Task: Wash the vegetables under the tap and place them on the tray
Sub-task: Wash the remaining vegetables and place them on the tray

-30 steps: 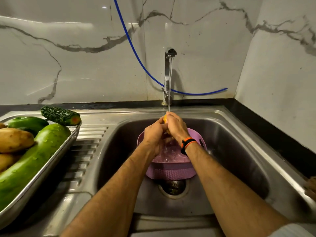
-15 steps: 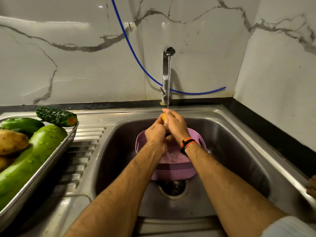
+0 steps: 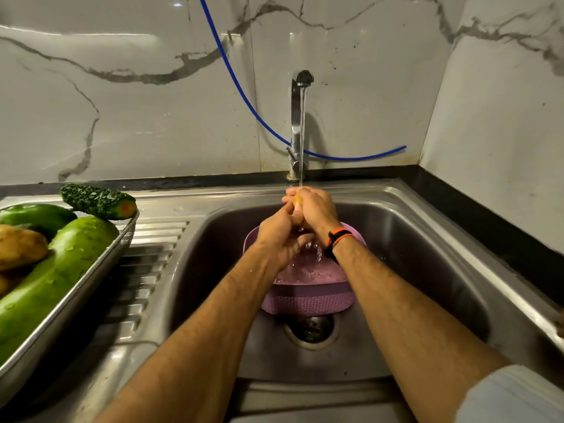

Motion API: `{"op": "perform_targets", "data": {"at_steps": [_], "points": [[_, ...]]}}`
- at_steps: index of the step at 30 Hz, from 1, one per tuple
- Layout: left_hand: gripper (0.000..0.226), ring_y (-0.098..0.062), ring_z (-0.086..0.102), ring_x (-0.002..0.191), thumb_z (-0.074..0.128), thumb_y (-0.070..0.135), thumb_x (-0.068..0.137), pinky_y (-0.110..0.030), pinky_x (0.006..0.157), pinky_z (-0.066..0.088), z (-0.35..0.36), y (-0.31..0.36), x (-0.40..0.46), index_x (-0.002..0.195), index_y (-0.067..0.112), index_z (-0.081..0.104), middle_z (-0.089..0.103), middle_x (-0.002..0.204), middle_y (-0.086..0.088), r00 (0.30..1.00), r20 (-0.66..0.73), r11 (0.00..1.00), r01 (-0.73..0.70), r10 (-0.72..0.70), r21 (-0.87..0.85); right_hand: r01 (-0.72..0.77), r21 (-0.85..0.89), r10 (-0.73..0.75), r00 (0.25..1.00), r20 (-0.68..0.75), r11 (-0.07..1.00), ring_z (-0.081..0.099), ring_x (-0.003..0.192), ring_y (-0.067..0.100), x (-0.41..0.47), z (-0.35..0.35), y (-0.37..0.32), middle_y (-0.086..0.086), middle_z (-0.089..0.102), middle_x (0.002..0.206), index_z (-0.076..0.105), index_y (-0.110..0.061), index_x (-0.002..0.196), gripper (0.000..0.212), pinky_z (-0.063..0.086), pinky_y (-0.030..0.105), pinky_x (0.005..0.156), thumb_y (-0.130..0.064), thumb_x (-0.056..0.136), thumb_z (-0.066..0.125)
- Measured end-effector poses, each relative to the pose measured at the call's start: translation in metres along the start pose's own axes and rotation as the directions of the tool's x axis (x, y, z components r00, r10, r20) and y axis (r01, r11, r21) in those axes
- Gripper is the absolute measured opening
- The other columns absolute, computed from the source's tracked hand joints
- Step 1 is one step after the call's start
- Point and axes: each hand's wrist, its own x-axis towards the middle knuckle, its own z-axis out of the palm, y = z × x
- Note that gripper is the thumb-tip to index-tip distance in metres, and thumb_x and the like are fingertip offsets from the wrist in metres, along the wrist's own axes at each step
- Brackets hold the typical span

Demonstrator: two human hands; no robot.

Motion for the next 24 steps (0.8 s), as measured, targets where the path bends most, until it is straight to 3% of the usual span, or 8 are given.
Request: {"op": "perform_targets", "data": {"at_steps": [2,5,8,12,15,17,20,24], "points": [[0.028,-0.032,0.064,0.109,0.048,-0.003,0.098,-0.04,0.066,0.061,-0.002,0.004,0.001,0.114,0.01,0.067,0.067,0.113,-0.017,1.0,0.018,1.0,-0.02,0.02,-0.008,-0.013,0.094,0.005,0.996,0.086,0.996,0.067,0.1,0.023,0.002,-0.004,-0.002,0.015,0.072,0.109,0.071,-0.009,0.102,0.026,0.054,0.038,0.094,-0.017,0.098,0.046],[0.022,-0.025,0.069,0.09,0.057,-0.002,0.095,-0.037,0.067,0.059,0.005,0.0,0.004,0.109,0.006,0.072,0.072,0.097,-0.014,0.989,-0.117,0.995,-0.096,0.095,-0.005,0.113,-0.101,-0.109,0.993,0.05,0.988,0.064,0.108,0.022,0.0,0.0,0.01,0.009,0.07,0.117,0.068,-0.016,0.117,0.031,0.05,0.039,0.098,-0.027,0.101,0.044],[0.018,-0.027,0.068,0.098,0.055,0.004,0.098,-0.036,0.066,0.06,0.005,-0.004,0.002,0.107,0.006,0.071,0.071,0.108,-0.017,0.998,-0.061,1.0,-0.025,0.024,-0.011,0.086,-0.153,-0.091,0.996,-0.026,0.984,0.065,0.105,0.023,0.001,0.0,0.007,0.005,0.074,0.107,0.074,-0.021,0.103,0.026,0.05,0.041,0.096,-0.026,0.094,0.05],[0.021,-0.034,0.062,0.114,0.05,0.0,0.099,-0.042,0.06,0.062,0.0,0.001,0.003,0.101,0.01,0.068,0.064,0.121,-0.019,0.998,0.06,1.0,0.01,-0.009,-0.023,-0.042,0.042,0.037,0.993,0.113,0.998,0.068,0.098,0.024,0.003,-0.013,0.0,0.01,0.074,0.098,0.072,-0.015,0.092,0.025,0.053,0.04,0.095,-0.022,0.098,0.049],[0.026,-0.023,0.067,0.086,0.053,-0.005,0.094,-0.029,0.051,0.055,0.007,0.0,0.002,0.095,0.011,0.073,0.07,0.092,-0.014,0.996,-0.08,0.997,-0.053,0.049,-0.049,0.096,-0.096,-0.091,0.994,0.054,0.991,0.064,0.106,0.022,0.0,-0.002,0.007,0.006,0.071,0.111,0.071,-0.022,0.107,0.025,0.049,0.04,0.099,-0.028,0.098,0.049],[0.027,-0.021,0.064,0.078,0.051,-0.005,0.095,-0.025,0.047,0.051,0.008,0.0,-0.001,0.098,0.009,0.073,0.066,0.085,-0.012,0.996,-0.066,0.999,-0.052,0.052,0.001,0.071,-0.107,-0.072,0.997,-0.009,0.992,0.065,0.104,0.024,0.0,0.0,0.004,0.003,0.074,0.106,0.075,-0.027,0.096,0.025,0.049,0.043,0.098,-0.034,0.088,0.053],[0.026,-0.033,0.065,0.106,0.045,-0.004,0.098,-0.035,0.059,0.062,0.0,0.004,-0.003,0.106,0.006,0.068,0.066,0.107,-0.019,0.997,0.072,0.997,-0.032,0.027,0.071,-0.03,-0.031,0.031,0.998,0.056,0.999,0.069,0.096,0.026,0.006,-0.006,-0.001,0.006,0.076,0.09,0.077,-0.023,0.077,0.03,0.051,0.049,0.097,-0.035,0.087,0.051],[0.031,-0.029,0.07,0.089,0.054,-0.009,0.093,-0.048,0.079,0.061,0.0,0.002,0.001,0.115,0.007,0.069,0.071,0.095,-0.017,0.989,-0.029,0.97,-0.136,0.145,0.201,-0.055,-0.111,0.068,0.991,0.117,0.992,0.063,0.091,0.022,0.006,-0.01,0.004,0.007,0.068,0.092,0.069,-0.01,0.111,0.04,0.052,0.039,0.091,-0.038,0.102,0.043]]}}
